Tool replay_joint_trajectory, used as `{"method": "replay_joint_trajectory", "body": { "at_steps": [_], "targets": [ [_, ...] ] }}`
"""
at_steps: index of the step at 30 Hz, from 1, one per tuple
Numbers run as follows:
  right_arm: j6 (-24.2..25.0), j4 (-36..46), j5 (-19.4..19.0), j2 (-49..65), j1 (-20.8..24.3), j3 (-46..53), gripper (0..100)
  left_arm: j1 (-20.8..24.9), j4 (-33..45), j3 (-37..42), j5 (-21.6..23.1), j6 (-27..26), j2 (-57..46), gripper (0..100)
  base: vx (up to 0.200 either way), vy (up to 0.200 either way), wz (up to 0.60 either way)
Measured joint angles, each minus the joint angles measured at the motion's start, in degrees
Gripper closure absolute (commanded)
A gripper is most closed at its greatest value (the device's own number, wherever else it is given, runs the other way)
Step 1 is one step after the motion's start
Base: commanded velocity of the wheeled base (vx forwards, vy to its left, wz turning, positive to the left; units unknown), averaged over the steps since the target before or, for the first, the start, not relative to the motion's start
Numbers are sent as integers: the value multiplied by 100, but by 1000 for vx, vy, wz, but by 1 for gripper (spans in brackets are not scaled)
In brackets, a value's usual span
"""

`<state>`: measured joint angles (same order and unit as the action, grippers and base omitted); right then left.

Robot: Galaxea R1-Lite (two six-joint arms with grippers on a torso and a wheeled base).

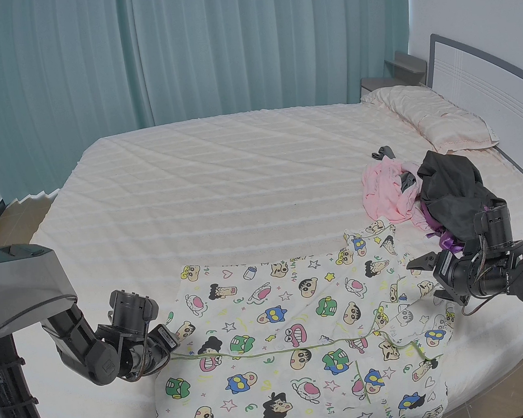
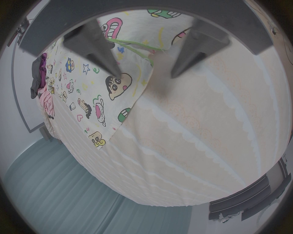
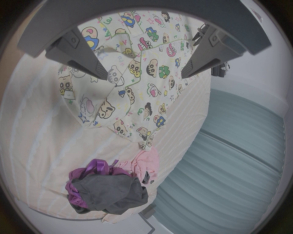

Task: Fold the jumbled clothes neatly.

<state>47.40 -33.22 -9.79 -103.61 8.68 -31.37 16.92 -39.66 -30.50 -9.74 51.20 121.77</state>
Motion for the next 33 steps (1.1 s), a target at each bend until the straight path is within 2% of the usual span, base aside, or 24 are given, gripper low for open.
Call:
{"method": "replay_joint_trajectory", "body": {
  "at_steps": [8, 17, 25, 33],
  "targets": [
    [-254, 46, 24, 149, 0, 30, 0, -28, 5, 184, 63, 23, -451, 0, 0, 0, 0],
    [-618, 98, 43, 713, -9, 703, 0, 5, 6, 1050, 329, 74, -1384, 0, -22, 0, 0],
    [-599, 38, -6, 887, 171, 1381, 0, 27, 2, 1382, 758, 230, -1727, 0, -200, 0, 0],
    [-434, -59, 13, 438, 474, 1213, 0, 30, 9, 1487, 976, 255, -1781, 0, 0, 0, 0]
  ]
}}
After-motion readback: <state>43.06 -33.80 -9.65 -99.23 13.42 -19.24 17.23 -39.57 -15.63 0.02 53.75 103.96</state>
